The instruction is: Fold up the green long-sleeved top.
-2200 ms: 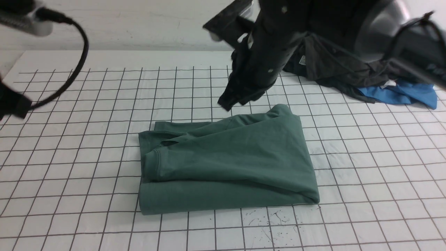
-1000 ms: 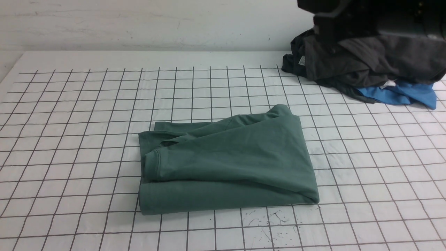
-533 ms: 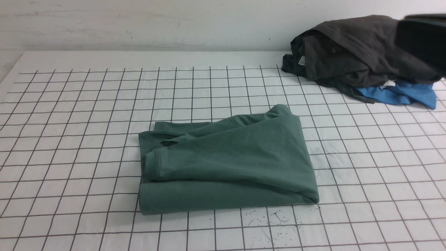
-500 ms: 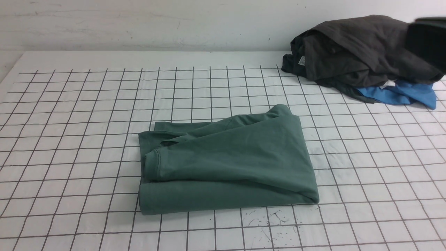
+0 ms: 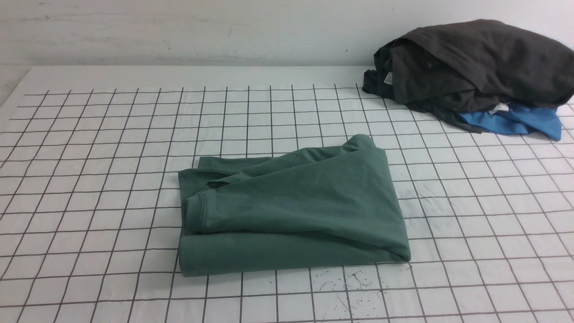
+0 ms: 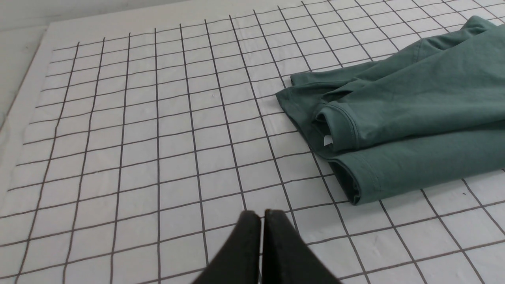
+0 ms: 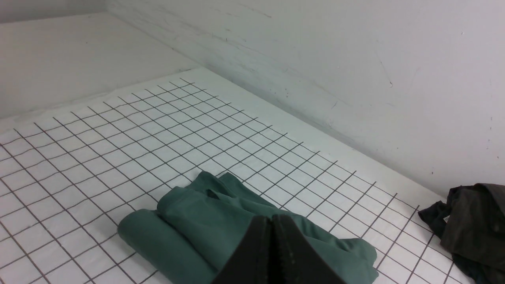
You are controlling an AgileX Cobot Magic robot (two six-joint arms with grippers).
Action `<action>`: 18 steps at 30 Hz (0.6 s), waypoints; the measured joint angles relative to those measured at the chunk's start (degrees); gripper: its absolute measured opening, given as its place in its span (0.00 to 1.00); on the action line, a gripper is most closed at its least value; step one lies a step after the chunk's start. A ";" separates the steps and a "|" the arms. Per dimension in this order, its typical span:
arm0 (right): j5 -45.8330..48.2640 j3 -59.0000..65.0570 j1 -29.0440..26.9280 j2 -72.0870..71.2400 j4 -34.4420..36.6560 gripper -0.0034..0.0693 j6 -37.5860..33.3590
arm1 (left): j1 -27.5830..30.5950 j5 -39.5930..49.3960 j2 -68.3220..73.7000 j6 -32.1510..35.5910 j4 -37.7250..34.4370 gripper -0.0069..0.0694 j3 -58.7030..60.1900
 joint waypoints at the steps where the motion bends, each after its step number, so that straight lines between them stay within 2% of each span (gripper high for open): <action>1: 0.00 0.00 0.00 0.00 0.00 0.03 0.00 | 0.00 0.00 0.00 0.00 0.00 0.08 0.00; 7: -2.61 2.40 0.00 0.00 -1.32 0.03 8.16 | 0.00 0.00 0.00 -0.05 -0.04 0.08 0.00; 11: -12.37 11.57 -1.38 -2.13 -2.96 0.03 14.56 | 0.00 0.00 0.00 -0.05 -0.11 0.08 0.00; 14: -19.09 20.19 -5.52 -6.83 -3.89 0.03 20.05 | 0.00 0.00 0.00 -0.05 -0.11 0.08 0.00; 17: -21.01 27.02 -10.64 -12.73 -5.45 0.03 23.72 | 0.00 0.00 0.00 -0.05 -0.16 0.08 0.00; 18: -21.48 30.72 -13.89 -16.40 -6.94 0.03 25.77 | 0.00 0.00 0.00 -0.05 -0.16 0.08 0.00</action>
